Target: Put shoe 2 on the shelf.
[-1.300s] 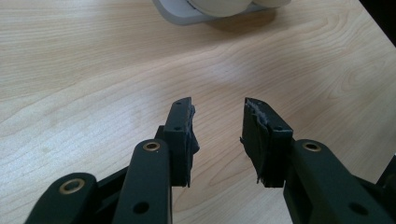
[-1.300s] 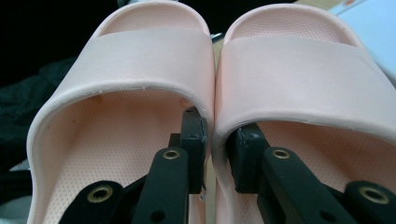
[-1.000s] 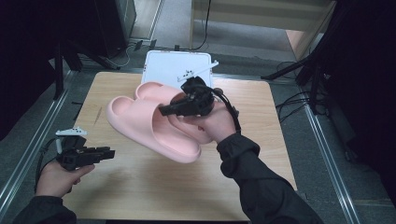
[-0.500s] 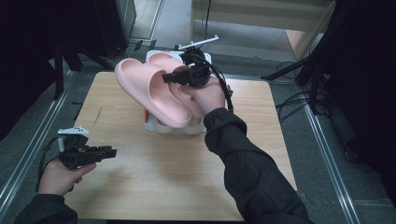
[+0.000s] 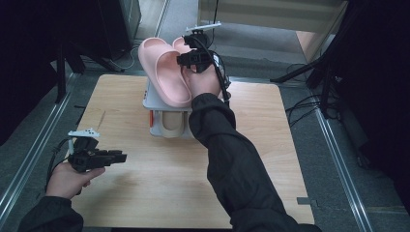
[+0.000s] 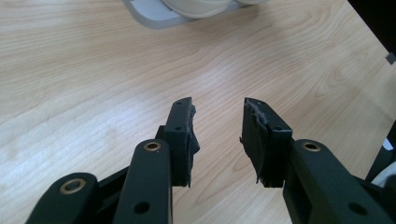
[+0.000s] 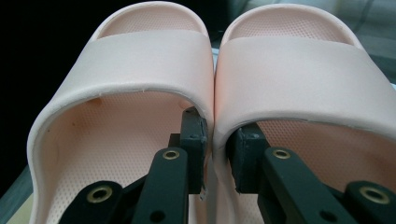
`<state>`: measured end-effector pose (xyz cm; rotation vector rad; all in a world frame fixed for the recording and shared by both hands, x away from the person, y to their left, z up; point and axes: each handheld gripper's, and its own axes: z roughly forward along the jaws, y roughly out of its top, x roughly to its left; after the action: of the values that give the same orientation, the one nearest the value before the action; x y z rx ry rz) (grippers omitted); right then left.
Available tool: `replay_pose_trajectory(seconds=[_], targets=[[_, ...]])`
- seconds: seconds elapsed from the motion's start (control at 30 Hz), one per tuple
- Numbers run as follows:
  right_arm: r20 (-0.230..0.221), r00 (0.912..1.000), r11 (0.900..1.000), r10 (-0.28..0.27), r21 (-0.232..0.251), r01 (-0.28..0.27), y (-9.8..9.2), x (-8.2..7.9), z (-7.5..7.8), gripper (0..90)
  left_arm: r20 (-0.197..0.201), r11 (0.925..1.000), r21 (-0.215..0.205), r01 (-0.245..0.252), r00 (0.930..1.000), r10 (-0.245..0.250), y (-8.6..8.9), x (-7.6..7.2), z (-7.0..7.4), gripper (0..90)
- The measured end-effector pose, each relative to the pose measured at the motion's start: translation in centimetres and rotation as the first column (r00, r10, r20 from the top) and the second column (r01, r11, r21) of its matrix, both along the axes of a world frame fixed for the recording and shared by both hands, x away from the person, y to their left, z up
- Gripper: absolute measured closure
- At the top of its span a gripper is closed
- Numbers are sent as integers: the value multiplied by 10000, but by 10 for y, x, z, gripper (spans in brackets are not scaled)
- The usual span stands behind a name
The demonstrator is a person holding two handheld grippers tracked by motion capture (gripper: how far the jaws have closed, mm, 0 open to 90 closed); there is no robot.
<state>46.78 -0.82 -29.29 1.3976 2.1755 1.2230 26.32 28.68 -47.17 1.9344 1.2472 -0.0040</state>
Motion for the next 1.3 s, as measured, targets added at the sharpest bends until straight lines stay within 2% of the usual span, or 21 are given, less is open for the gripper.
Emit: replay_pose_trajectory(seconds=[0.1, 0.2, 0.3, 0.5, 0.77, 0.9, 1.0, 1.1, 1.2, 1.3], targets=[[-14, 9975, 9974, -702, -189, 701, 3, 6, -1, 783, 17, 9999, 11, 171, 9999, -171, -4, 4, 0, 632], [48, 9933, 9926, -1155, -361, 1156, 4, 10, -1, 783, 9, 9993, -4, 384, 9993, -384, -9, 8, 0, 633], [-77, 9885, 9879, -1510, -360, 1506, 5, 13, -1, 783, 39, 9982, -24, 598, 9982, -598, -14, 13, 0, 632], [-94, 9717, 9697, -2361, -666, 2350, 12, 16, -10, 783, 32, 9955, -29, 951, 9955, -951, -22, 22, 1, 633], [-341, 9599, 9593, -2781, -617, 2757, 19, 22, -21, 782, 31, 9924, -111, 1226, 9925, -1225, -31, 30, 1, 633], [-379, 9483, 9476, -3152, -684, 3122, 20, 27, -23, 779, 22, 9910, -134, 1334, 9911, -1334, -33, 32, 1, 632], [-375, 9439, 9432, -3280, -697, 3249, 21, 29, -26, 773, 27, 9904, -94, 1377, 9905, -1377, -34, 34, 1, 632], [-474, 9411, 9410, -3347, -696, 3311, 21, 32, -29, 770, -24, 9906, -108, 1366, 9906, -1366, -34, 35, 0, 631], [-553, 9428, 9433, -3288, -671, 3250, 23, 34, -34, 759, 43, 9908, -99, 1349, 9909, -1349, -33, 34, 1, 631], [-468, 9421, 9423, -3322, -598, 3293, 24, 33, -35, 759, 8, 9909, -88, 1346, 9909, -1346, -33, 35, 0, 631]])
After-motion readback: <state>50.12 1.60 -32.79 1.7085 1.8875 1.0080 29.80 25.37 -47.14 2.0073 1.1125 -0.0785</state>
